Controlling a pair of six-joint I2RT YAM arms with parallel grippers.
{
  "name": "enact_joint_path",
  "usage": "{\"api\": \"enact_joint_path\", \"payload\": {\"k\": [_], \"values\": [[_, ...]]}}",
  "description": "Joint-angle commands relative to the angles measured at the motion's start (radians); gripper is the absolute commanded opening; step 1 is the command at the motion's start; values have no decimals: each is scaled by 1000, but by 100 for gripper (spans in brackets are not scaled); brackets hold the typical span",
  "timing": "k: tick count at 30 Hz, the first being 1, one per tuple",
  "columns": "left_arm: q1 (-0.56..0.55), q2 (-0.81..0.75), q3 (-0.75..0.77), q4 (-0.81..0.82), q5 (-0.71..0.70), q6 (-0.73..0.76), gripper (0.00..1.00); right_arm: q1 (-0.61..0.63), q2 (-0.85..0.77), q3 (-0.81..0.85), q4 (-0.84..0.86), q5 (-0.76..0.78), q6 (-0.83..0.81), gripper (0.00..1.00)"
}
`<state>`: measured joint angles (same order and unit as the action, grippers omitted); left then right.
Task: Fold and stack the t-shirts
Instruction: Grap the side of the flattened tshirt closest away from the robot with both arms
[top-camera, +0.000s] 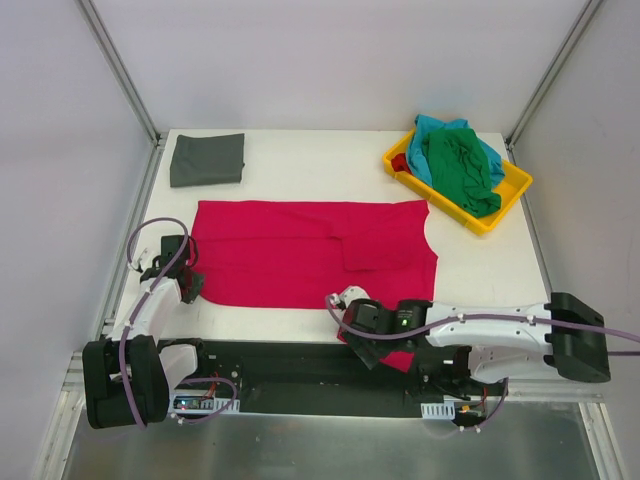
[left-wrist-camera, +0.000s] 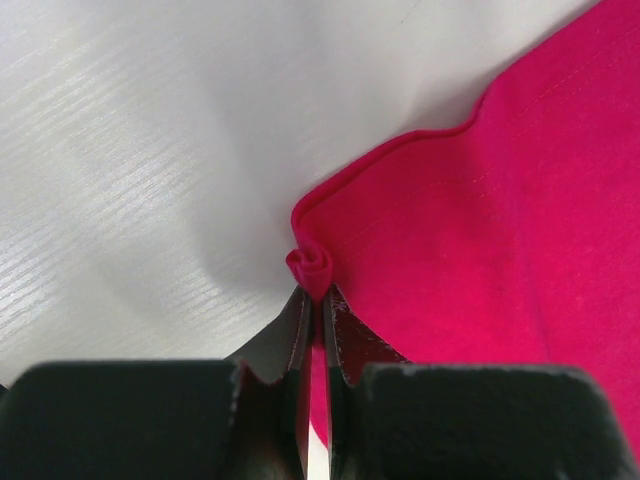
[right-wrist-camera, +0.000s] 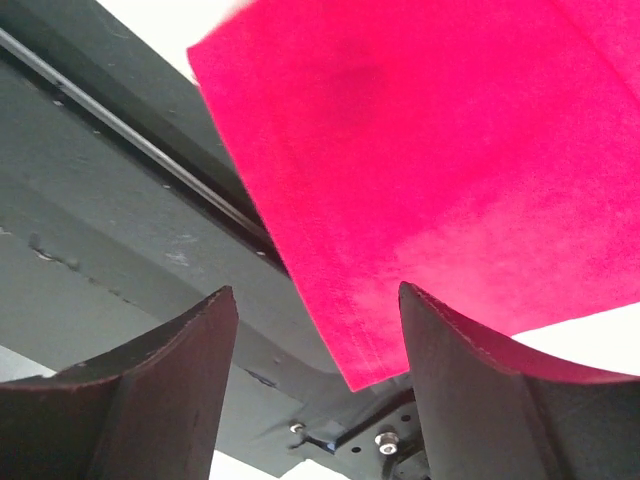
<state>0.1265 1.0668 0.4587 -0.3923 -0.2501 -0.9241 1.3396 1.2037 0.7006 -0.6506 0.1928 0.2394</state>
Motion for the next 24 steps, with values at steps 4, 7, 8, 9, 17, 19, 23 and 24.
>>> {"api": "enact_joint_path", "payload": {"k": [4,7,8,9,17,19,23,24], "values": [[12,19,-20,-26,17,22,0,115,123,102,-55,145,147,61],[12,15,-14,-26,20,30,0,118,154,89,-107,126,187,57],[12,13,-15,-26,20,31,0,118,158,79,-115,116,199,56],[12,13,-15,-26,18,31,0,116,161,71,-124,115,205,54],[12,4,-12,-26,17,36,0,82,232,36,-118,87,198,47],[12,-1,-12,-26,17,37,0,79,243,25,-110,50,190,45],[12,-5,-12,-26,17,36,0,66,241,10,-110,45,190,26],[12,-7,-11,-26,17,36,0,63,235,10,-110,48,190,20]]}}
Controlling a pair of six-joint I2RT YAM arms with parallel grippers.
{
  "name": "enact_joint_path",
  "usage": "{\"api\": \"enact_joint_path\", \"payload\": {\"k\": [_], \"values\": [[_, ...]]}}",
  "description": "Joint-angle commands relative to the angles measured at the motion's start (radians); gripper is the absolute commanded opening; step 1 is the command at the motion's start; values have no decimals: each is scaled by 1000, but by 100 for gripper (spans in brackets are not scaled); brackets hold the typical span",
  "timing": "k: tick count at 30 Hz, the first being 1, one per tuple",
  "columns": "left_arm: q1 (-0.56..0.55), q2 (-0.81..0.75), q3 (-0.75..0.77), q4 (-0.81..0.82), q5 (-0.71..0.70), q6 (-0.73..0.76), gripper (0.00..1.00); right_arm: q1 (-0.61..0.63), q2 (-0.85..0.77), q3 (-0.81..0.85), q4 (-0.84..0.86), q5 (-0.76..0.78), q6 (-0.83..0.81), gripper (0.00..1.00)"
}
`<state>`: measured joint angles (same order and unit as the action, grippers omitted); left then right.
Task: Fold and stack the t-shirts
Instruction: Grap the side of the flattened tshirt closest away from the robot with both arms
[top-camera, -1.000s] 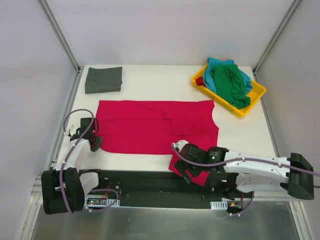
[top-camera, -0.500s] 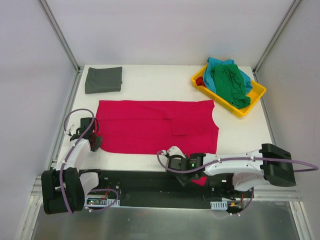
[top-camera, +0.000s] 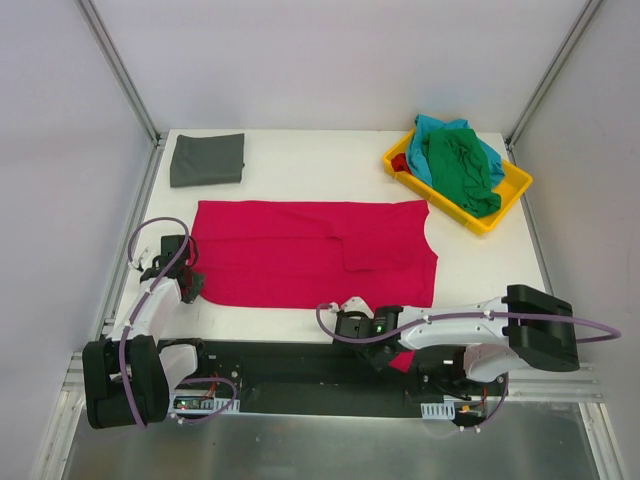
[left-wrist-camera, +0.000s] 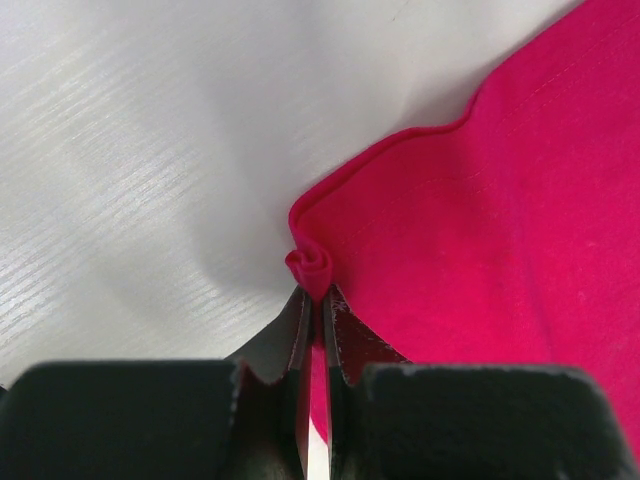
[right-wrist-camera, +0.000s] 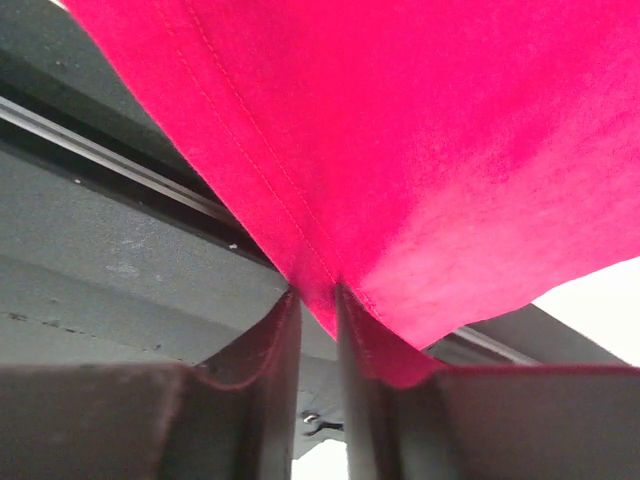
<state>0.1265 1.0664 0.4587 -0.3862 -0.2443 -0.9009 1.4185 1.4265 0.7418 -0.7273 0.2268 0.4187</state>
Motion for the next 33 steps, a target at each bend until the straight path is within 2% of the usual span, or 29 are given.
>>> {"api": "enact_joint_path", "payload": {"k": [1,4,5,13,18,25,27,31,33], "values": [[12,-8,-11,-33,11,14,0,-24,0,-32,-35,16,9,14],[12,-16,-5,-34,8,17,0,-42,-41,-33,-52,46,-6,1],[13,-22,-5,-36,8,17,0,-50,-50,-32,-63,57,-9,1],[12,-77,24,-56,48,39,0,-87,-193,34,-141,204,-78,0],[12,-103,66,-82,83,36,0,-196,-228,114,-195,315,-142,0],[12,-39,149,-92,112,43,0,-326,-210,237,-178,417,-290,0],[12,-17,169,-105,111,63,0,-334,-209,237,-159,334,-357,0],[12,-14,150,-111,82,71,0,-305,-195,157,-86,-45,-457,0],[12,-11,144,-109,80,60,0,-271,-173,136,-122,-75,-442,0]]}}
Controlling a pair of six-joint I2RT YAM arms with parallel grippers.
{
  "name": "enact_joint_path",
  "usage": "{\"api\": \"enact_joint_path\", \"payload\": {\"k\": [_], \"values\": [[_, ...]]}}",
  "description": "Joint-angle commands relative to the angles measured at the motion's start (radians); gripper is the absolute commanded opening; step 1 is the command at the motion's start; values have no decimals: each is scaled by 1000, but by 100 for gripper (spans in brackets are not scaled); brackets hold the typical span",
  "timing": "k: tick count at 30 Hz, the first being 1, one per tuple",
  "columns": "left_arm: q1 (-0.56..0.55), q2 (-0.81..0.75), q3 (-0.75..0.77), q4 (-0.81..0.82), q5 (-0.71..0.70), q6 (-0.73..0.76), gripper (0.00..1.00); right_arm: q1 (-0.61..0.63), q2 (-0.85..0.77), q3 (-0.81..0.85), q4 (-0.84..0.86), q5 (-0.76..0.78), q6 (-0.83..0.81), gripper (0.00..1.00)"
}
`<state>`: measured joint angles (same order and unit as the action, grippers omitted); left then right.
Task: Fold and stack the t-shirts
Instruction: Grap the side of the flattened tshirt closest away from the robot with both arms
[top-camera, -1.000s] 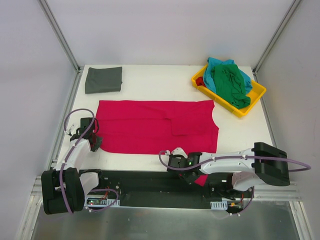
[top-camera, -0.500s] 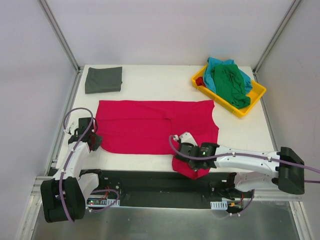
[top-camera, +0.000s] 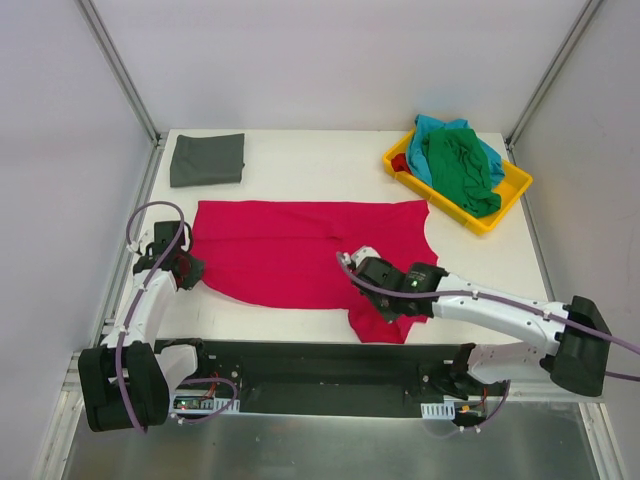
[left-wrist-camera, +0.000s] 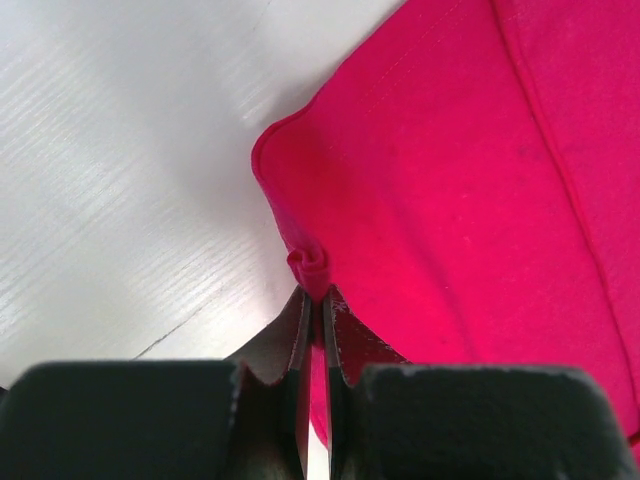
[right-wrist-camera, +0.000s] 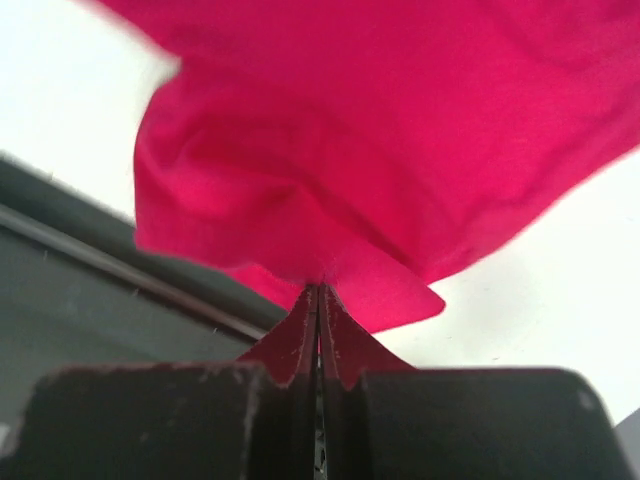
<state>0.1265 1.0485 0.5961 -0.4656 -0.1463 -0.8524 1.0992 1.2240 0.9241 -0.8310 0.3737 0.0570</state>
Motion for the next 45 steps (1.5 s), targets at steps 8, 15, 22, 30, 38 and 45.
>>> {"api": "enact_joint_path", "payload": {"k": [8,15,22,30,38,45], "values": [[12,8,-2,-31,-42,18,0,65,80,-62,-125,-153,63,36],[12,4,-4,-31,-49,21,0,76,-66,-136,-39,-222,125,73],[12,-4,-9,-33,-50,21,0,-42,-230,-263,-143,-160,641,72],[12,-1,-9,-30,-39,21,0,-42,-319,-421,39,-295,742,58],[12,-7,-10,-30,-38,23,0,-41,-216,-436,61,-217,779,39],[12,-8,-7,-33,-61,19,0,-56,-320,-427,-75,-205,779,1]]}}
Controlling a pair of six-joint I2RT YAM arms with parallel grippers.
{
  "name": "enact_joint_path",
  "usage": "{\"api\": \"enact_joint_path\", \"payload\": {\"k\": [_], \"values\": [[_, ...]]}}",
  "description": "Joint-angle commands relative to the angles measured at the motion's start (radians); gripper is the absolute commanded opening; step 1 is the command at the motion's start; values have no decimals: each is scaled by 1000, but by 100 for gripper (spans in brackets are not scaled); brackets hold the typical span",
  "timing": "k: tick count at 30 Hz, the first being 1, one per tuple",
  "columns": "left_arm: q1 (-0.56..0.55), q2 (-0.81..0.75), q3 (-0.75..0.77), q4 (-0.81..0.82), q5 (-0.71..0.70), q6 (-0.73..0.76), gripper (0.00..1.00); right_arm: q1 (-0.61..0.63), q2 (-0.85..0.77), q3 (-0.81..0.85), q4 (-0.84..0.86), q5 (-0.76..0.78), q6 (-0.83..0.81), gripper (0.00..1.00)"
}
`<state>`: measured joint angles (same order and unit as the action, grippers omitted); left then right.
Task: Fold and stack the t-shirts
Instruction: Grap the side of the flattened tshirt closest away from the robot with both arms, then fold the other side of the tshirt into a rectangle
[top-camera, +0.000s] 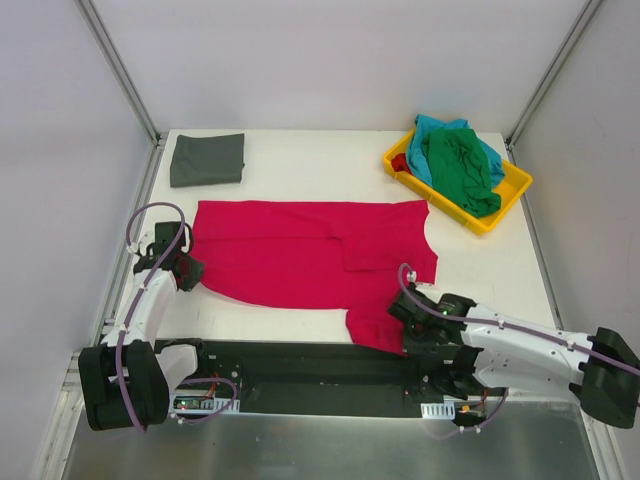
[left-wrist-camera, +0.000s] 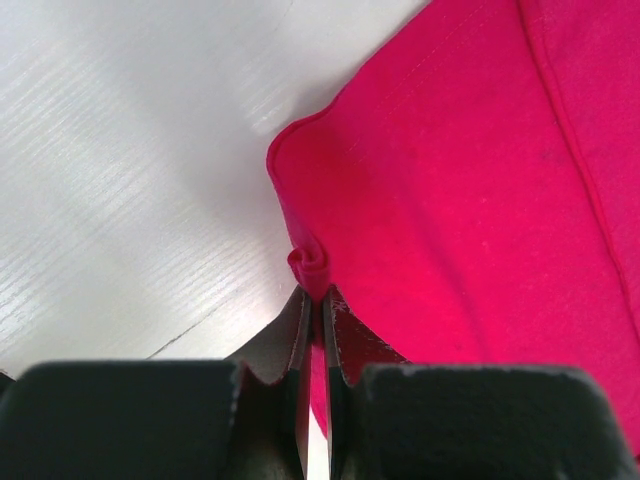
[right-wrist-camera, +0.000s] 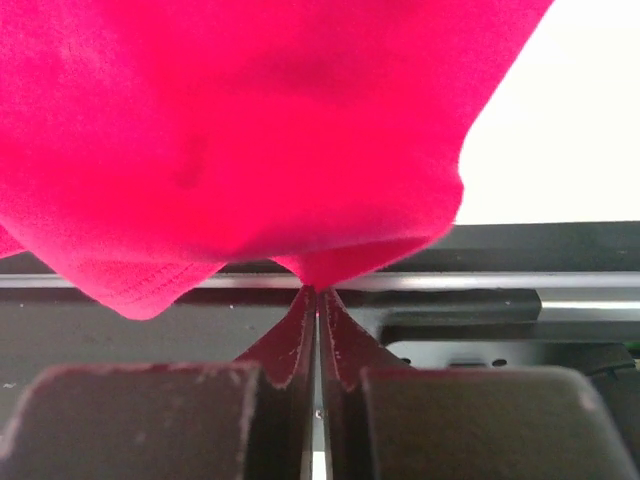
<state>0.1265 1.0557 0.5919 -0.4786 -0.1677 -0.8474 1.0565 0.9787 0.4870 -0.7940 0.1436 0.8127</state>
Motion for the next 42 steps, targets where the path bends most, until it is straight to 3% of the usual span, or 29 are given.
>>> {"api": "enact_joint_path", "payload": {"k": [1,9,17,30,42], "values": [[12,-17,-1,-20,-42,14,0,-23,-98,12,-135,19,23,1],[13,-19,8,-29,-70,15,0,-98,-297,45,-249,-93,-56,1],[13,-7,32,-29,3,16,0,-252,-313,119,-38,-240,-220,1],[12,113,161,-29,14,24,0,-633,-49,360,173,-328,-440,1],[12,288,304,-29,48,50,0,-759,242,562,282,-318,-501,1]]}}
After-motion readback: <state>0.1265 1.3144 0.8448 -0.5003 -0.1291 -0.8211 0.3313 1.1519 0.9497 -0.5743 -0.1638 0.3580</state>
